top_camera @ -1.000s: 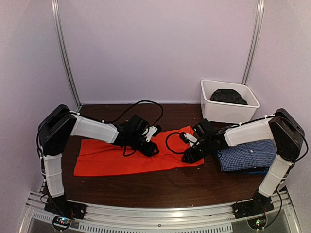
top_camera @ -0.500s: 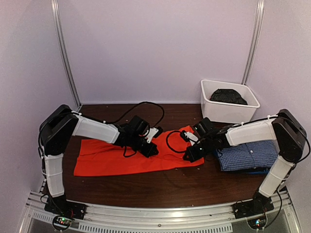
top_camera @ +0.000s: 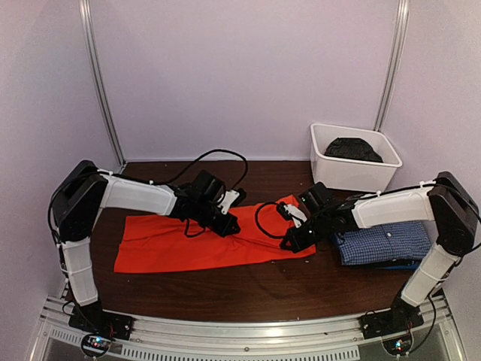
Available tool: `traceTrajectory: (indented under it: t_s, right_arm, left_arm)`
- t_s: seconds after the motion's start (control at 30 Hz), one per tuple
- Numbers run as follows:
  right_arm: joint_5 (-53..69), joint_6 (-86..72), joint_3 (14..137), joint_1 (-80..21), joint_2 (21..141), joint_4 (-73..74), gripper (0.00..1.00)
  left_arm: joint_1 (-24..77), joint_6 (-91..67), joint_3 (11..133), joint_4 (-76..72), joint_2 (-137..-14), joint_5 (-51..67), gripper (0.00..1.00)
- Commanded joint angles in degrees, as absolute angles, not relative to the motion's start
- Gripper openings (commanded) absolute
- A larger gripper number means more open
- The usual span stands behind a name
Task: Fold and stack the mixed laundry pile
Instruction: Adjust the rectangle-folded T-shirt at the center of the board, then rotate the rectangle-folded T-shirt at the center of the board.
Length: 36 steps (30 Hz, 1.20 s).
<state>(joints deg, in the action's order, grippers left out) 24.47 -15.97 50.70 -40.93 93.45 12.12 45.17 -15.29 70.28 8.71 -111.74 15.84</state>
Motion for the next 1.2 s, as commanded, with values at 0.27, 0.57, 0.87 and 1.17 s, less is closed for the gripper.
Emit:
traceTrajectory:
  t_s: [0.27,0.57,0.87,1.17]
  right_arm:
    - [28.8,-14.7,52.6,-40.4,91.3,13.1,0.4]
    - [24.8,-14.9,66.7,-29.4,96.6,11.9,0.53]
    - [17.7,-13.9,83.5,-26.6,113.2,17.1,0.43]
    - [17.4,-13.3,85.4,-25.6,123.1,18.9,0.42]
  left_arm:
    - [44.5,-12.1,70.7,10.3,-110.7,17.5,0.27]
    - [34.8,-14.9,67.4,8.4,-102.5,15.1,0.38]
    - [28.2,-16.5,64.9,8.5,-102.3,12.2,0.38]
    - [22.2,-20.9,60.4,10.0,-105.8,9.1,0.38]
